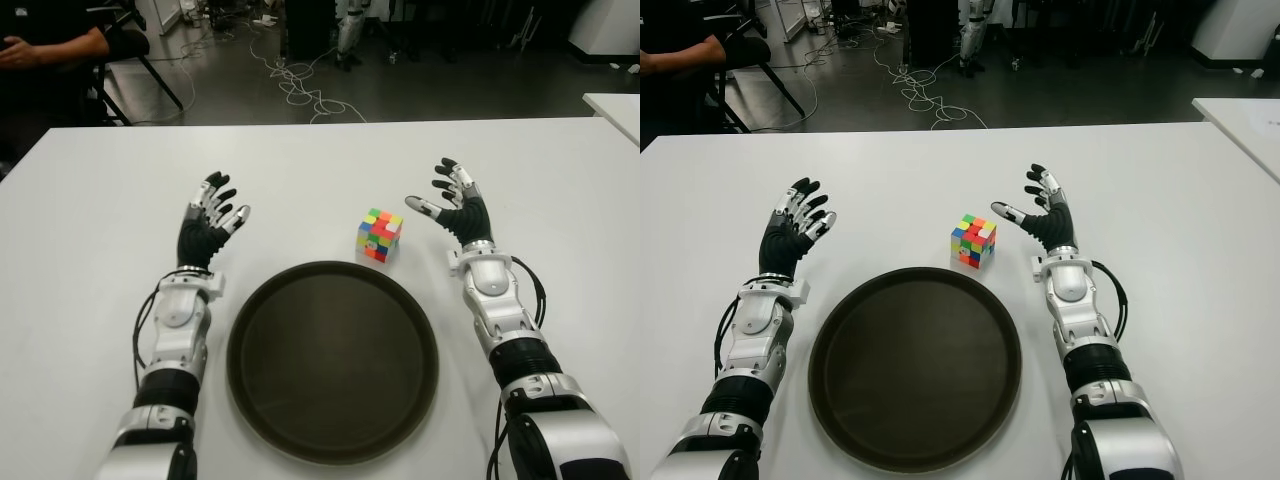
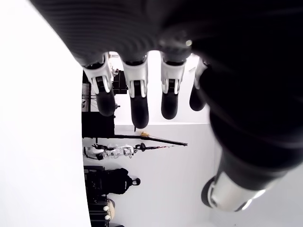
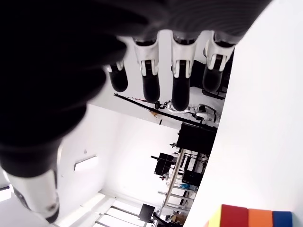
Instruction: Pick up the Rubik's Cube and put it in the plate
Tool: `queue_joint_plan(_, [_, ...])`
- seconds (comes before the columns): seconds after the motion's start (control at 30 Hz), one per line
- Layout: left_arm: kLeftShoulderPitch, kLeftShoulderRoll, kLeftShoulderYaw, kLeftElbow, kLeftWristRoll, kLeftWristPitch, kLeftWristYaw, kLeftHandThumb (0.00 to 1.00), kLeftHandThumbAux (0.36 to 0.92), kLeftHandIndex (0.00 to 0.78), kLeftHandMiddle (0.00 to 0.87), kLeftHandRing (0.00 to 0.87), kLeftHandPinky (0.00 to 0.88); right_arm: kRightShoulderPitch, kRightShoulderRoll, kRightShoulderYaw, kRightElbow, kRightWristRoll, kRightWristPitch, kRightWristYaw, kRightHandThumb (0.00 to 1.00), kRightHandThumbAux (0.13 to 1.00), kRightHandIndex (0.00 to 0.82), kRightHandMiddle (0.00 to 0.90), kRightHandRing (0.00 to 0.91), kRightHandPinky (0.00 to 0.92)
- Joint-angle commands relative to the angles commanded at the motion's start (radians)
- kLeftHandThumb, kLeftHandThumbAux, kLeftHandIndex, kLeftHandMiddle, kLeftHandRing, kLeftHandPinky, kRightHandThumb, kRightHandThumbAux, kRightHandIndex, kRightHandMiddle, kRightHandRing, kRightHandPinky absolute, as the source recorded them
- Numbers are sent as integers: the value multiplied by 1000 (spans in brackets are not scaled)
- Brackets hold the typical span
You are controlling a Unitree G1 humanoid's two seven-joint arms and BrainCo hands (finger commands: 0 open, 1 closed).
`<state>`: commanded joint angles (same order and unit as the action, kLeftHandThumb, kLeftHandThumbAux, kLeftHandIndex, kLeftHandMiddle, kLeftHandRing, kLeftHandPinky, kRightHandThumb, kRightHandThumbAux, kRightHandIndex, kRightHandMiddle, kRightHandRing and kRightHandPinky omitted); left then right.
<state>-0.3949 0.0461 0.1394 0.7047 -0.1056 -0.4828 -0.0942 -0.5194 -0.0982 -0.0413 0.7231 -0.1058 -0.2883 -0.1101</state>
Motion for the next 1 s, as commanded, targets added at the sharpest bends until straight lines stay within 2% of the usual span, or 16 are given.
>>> queue_joint_plan(0.27, [0,-1,0,-2,5,9,13,54,770,58,134,130,118,4,-1,0,-7,2,-3,6,1,666,73,168,168,135])
queue_joint_plan(0.7, [3,-3,-1,-3,1,-4,11,49,766,62,140,131,112,10,-6,1,-24,-2,0,13,7,665,79,174,186,189])
queue_joint_plan(1.0, [6,-2,-5,-10,10,-7,18,60,787,64,140,128,110,10,-5,-4,-26,8,6,22,4,674,77,175,182,178])
